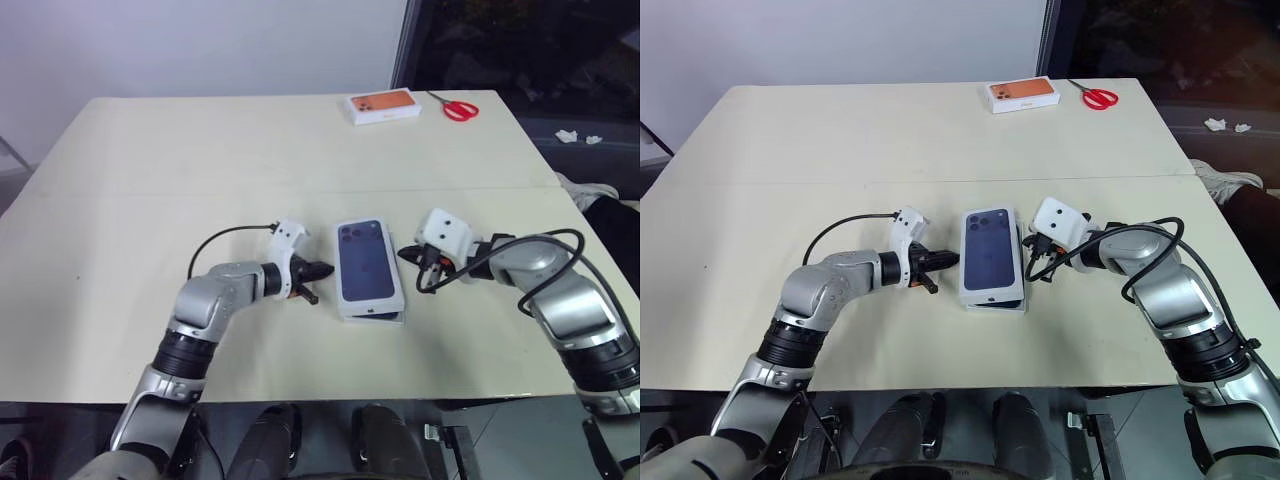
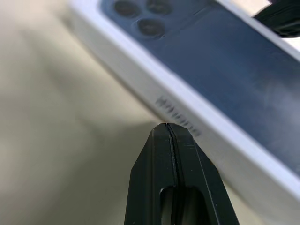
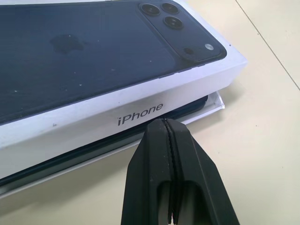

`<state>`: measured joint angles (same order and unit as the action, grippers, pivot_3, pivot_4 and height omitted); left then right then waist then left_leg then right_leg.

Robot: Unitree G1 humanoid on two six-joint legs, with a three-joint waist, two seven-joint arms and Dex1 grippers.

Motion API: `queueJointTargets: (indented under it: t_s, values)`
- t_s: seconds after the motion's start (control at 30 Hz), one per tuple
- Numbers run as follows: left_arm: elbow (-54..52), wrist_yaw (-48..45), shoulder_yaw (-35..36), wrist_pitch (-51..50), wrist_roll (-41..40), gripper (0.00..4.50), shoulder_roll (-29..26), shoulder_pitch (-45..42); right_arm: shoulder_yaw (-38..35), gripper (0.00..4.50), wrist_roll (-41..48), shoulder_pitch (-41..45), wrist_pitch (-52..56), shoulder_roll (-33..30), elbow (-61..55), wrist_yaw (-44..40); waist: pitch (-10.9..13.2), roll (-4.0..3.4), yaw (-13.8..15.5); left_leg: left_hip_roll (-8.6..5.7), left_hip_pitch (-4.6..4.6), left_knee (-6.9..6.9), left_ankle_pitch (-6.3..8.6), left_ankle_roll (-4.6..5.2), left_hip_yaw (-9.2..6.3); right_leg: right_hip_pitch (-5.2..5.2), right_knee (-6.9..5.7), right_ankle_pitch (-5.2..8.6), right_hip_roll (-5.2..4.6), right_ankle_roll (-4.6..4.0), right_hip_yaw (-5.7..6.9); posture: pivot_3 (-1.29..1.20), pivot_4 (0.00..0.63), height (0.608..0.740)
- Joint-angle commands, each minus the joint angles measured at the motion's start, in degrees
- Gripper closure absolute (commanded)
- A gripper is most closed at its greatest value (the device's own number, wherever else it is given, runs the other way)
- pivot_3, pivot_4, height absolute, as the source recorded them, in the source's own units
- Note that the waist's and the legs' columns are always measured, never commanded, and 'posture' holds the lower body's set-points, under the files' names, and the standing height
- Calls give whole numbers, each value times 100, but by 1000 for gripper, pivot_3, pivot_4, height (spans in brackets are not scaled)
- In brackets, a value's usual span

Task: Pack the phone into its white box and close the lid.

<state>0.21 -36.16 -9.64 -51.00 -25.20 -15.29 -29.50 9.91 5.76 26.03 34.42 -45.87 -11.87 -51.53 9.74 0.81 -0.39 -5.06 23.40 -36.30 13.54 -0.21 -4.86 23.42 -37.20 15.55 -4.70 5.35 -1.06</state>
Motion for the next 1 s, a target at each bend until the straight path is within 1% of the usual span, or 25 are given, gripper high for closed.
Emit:
queueJointTargets:
  t_s: [0.03,0.17,0.27,0.53,0.83,1.0]
  values:
    - [-291,-31,59,-50,-85,4500,3,-23,-181,4469,42,134,-16,-9,-113,30,0,0,-4,1,0,0,0,0,0,1,0,0,1,0,0,0,150,740]
    - [-276,-44,34,-43,-72,4500,-5,39,-135,4469,182,108,156,135,-295,30,0,0,-20,2,-1,2,0,0,0,2,-2,0,2,0,0,0,150,740]
    - [-311,23,6,-78,-94,4500,105,33,-124,4469,233,110,230,158,-359,-10,0,0,-14,2,0,0,0,0,0,1,-2,0,2,0,-1,0,150,740]
    - [-422,149,20,-105,-126,4500,297,35,-157,4469,151,-52,68,-157,-202,-154,0,0,-2,1,0,-1,0,0,0,0,-1,0,1,0,0,0,150,740]
    - [-623,133,-54,-146,-122,4500,273,148,-136,4469,165,-267,63,-261,-348,-224,0,0,3,0,0,-1,0,0,0,0,-1,0,0,0,0,0,150,740]
    - [-686,104,-166,-120,-41,4500,148,285,-84,4469,63,-312,-32,-302,-306,-232,0,0,1,1,0,-2,0,0,0,0,-1,0,1,0,0,0,150,740]
